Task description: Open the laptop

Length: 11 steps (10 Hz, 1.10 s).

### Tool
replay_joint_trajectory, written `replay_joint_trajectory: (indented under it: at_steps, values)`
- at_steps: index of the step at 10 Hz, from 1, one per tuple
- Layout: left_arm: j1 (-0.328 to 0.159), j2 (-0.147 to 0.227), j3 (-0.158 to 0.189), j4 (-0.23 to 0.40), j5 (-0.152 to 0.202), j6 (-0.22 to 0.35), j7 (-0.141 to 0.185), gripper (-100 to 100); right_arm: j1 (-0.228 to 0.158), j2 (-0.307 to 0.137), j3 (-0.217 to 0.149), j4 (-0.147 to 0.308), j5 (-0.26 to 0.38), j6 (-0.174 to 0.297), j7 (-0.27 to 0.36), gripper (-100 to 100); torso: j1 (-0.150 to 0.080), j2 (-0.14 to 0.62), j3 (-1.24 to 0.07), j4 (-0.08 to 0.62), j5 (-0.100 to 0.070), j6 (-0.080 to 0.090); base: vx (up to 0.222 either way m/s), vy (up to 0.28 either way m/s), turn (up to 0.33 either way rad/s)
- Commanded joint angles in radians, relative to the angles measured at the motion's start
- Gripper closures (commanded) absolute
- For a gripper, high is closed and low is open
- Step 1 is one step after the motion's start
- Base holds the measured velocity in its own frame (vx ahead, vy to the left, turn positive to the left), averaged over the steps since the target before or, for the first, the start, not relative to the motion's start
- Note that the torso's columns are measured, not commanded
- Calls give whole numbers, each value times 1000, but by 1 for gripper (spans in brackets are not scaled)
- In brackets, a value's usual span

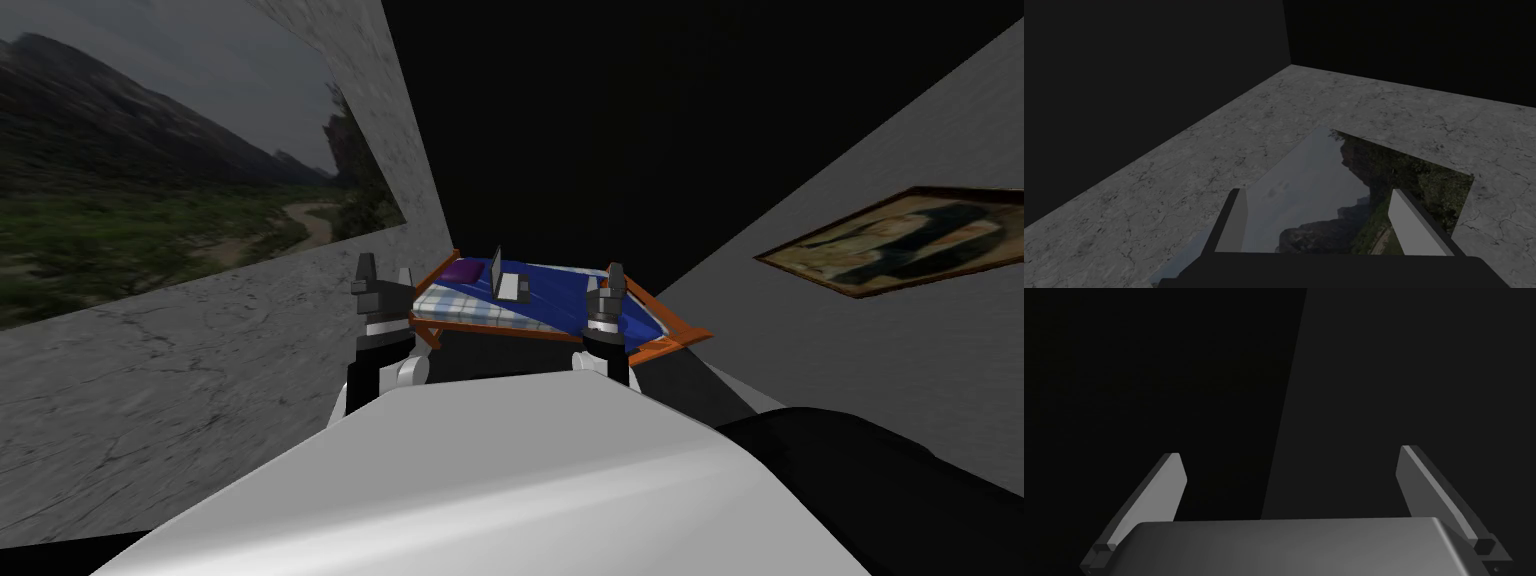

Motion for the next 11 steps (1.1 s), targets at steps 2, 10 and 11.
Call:
replay_joint_trajectory:
  at_steps: [2, 10, 11]
  values:
    - [0, 0, 0, 0, 0, 0, 0, 0, 0, 0, 0, 0, 0, 0, 0, 0, 0, 104, -209, 105, 0, 0, 0, 0, 0]
    - [0, 0, 0, 0, 0, 0, 0, 0, -1, -47, -3, 5, 5, 6, 4, -100, 0, 691, -1382, 691, 0, 0, 1, 2, 4]
    - [0, 0, 0, 0, 0, 0, 0, 0, -2, -77, -7, 11, 10, 12, 8, -100, 1, 725, -1451, 724, 0, 0, 6, 30, 49]
